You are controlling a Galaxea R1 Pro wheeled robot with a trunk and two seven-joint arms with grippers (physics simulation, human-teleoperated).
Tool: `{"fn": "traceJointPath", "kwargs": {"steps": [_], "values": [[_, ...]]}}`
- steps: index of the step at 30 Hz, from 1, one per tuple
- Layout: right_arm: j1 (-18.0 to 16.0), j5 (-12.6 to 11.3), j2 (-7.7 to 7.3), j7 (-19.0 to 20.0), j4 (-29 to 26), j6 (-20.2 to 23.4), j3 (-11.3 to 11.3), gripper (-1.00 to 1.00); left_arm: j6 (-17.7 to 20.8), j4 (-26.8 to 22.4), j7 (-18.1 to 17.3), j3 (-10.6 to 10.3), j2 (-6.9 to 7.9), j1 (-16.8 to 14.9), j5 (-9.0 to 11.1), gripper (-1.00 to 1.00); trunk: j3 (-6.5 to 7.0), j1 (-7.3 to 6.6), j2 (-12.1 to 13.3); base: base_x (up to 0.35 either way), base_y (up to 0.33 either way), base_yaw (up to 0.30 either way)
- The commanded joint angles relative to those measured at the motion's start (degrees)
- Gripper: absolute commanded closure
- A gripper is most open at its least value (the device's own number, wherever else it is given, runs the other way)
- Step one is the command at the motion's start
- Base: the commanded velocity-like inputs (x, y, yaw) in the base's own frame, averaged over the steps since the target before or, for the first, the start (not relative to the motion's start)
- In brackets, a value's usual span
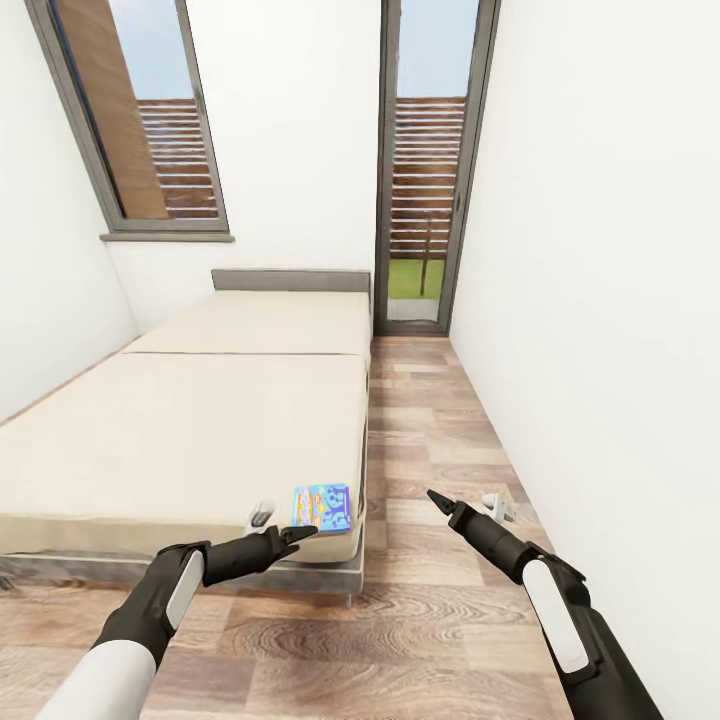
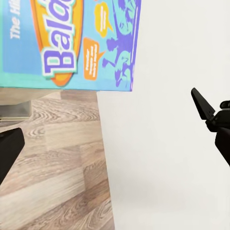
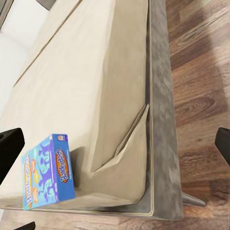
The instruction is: Put all the toys in the child's room - the three board games (two on the bed and one on the table), the two jigsaw puzzles on the table, and the tennis ball on the table - inside the toy box on the table in the child's room.
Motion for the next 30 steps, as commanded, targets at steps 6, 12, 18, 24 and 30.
{"fn": "traceJointPath", "kwargs": {"steps": [6, 12, 18, 24, 30], "values": [[0.0, -0.2, -0.04, 0.2, 0.0, 0.4, -0.1, -1.00, 0.3, 0.0, -0.1, 0.1, -0.01, 0.0, 0.1, -1.00, -1.13, 1.31, -2.4, 0.000, 0.000, 0.000], [0.0, -0.2, -0.05, 0.2, 0.0, 0.4, -0.1, -1.00, 0.3, 0.0, -0.1, 0.0, -0.01, 0.0, 0.1, -1.00, -2.21, 2.63, -4.8, 0.000, 0.000, 0.000], [0.0, -0.1, 0.80, 0.1, 0.2, 0.1, -0.3, -1.00, -0.3, 0.1, 1.3, -0.1, -1.97, 0.1, 0.1, -1.00, -2.21, 2.62, -4.8, -0.256, 0.043, 0.000], [0.0, -0.2, 0.18, 0.1, 0.2, 0.1, -0.4, -1.00, -0.3, 0.0, 1.0, -0.3, -3.05, 0.1, 0.1, -1.00, -2.21, 2.62, -4.8, -0.133, 0.011, 0.000], [0.0, -0.2, -0.04, 0.1, 0.2, 0.0, -0.5, -1.00, -0.3, 0.1, 1.0, -0.4, -2.93, 0.1, 0.1, -1.00, -2.21, 2.62, -4.8, -0.147, 0.001, 0.000]]}}
